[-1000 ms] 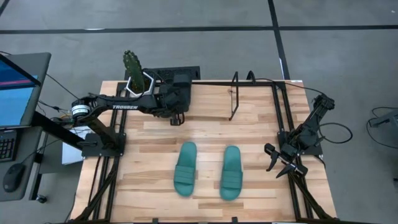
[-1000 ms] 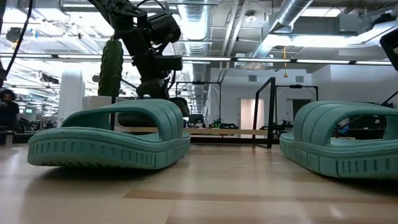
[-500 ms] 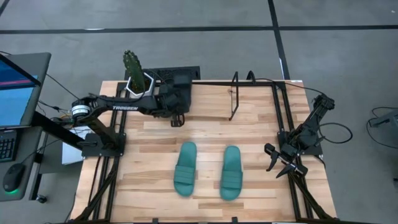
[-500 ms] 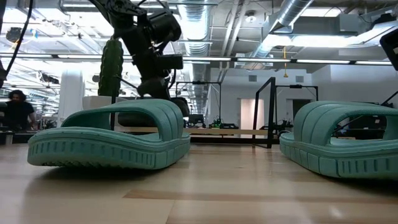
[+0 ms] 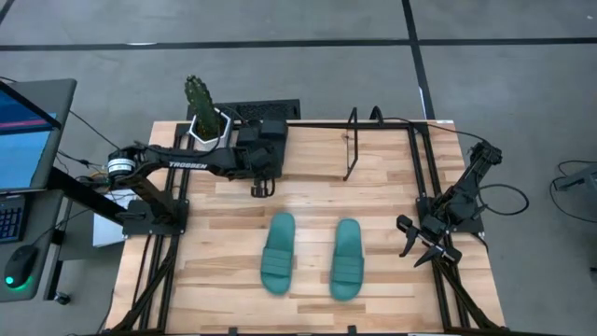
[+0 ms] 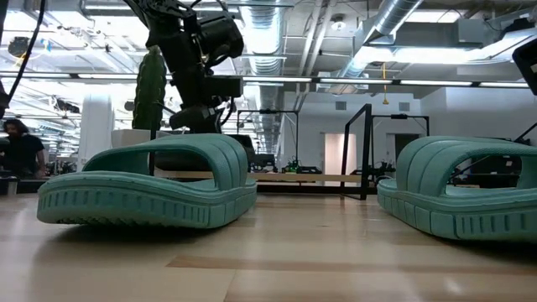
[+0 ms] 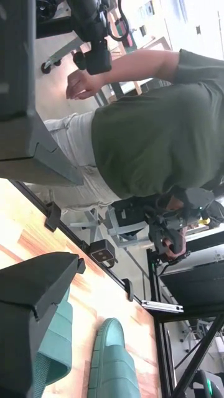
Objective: Pick and place slides into the shelf
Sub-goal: Put the black slide on the shelf
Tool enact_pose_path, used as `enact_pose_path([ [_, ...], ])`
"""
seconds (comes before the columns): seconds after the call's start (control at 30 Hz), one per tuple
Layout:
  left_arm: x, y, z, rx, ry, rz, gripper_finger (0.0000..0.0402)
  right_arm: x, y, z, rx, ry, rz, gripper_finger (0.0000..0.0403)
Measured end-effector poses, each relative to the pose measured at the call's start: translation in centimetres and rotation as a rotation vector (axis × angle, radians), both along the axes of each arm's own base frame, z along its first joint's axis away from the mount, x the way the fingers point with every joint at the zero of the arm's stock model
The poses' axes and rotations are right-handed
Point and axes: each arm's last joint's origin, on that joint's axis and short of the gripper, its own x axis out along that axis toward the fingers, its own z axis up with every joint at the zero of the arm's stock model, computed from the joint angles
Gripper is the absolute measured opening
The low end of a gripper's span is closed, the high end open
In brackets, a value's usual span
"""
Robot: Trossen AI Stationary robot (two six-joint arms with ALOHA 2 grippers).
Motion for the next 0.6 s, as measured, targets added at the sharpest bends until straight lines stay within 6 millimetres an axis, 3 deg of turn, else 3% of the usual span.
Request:
enact_pose_path([
  [0.6, -0.32, -0.38, -0.24, -0.026, 0.038, 0.007, 0.0, 0.0, 0.0, 0.0, 0.0, 0.0, 0.0, 0.0169],
])
